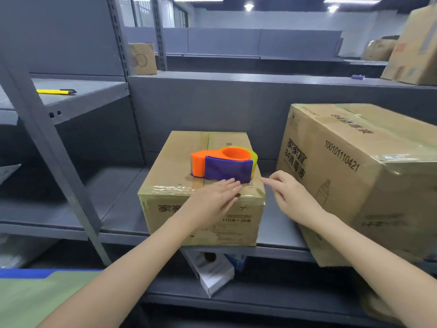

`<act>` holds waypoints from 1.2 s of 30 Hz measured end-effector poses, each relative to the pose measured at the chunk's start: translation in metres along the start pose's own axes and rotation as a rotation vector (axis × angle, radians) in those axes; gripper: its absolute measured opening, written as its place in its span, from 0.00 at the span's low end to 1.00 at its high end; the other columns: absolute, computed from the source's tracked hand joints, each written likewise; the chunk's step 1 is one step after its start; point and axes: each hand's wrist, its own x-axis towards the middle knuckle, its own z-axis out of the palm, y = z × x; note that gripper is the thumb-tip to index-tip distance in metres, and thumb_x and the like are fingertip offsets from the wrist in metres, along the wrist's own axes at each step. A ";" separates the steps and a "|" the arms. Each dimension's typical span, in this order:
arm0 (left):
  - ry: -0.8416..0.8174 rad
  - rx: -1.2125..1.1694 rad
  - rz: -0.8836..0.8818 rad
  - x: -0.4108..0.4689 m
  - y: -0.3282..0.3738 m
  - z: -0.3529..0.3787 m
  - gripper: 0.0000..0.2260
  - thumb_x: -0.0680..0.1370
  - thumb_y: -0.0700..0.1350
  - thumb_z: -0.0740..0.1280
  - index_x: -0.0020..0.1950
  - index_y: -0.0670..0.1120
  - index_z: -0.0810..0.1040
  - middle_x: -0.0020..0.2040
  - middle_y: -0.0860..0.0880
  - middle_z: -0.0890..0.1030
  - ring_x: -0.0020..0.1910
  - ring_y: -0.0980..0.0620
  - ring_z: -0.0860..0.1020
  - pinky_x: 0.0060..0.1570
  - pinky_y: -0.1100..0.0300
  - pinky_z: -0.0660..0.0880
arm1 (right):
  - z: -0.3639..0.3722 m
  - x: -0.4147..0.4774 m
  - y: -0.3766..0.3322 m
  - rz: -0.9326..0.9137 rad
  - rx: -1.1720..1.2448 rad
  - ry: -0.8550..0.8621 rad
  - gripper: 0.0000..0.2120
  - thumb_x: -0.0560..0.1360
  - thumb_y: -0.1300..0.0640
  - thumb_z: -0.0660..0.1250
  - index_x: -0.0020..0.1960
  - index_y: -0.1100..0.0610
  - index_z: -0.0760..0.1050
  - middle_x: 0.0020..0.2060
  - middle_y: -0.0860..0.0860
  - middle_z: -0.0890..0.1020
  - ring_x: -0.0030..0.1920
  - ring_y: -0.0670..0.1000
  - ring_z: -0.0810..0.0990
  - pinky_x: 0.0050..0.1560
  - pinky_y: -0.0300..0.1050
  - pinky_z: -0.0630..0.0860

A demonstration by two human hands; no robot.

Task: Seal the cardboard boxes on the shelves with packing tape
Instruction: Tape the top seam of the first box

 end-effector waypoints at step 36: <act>0.388 0.084 0.033 0.032 0.033 0.057 0.15 0.69 0.48 0.74 0.52 0.41 0.83 0.50 0.45 0.84 0.48 0.49 0.83 0.45 0.54 0.81 | 0.024 0.003 0.032 -0.160 0.134 -0.051 0.24 0.74 0.49 0.66 0.67 0.58 0.72 0.48 0.53 0.77 0.45 0.47 0.72 0.48 0.40 0.72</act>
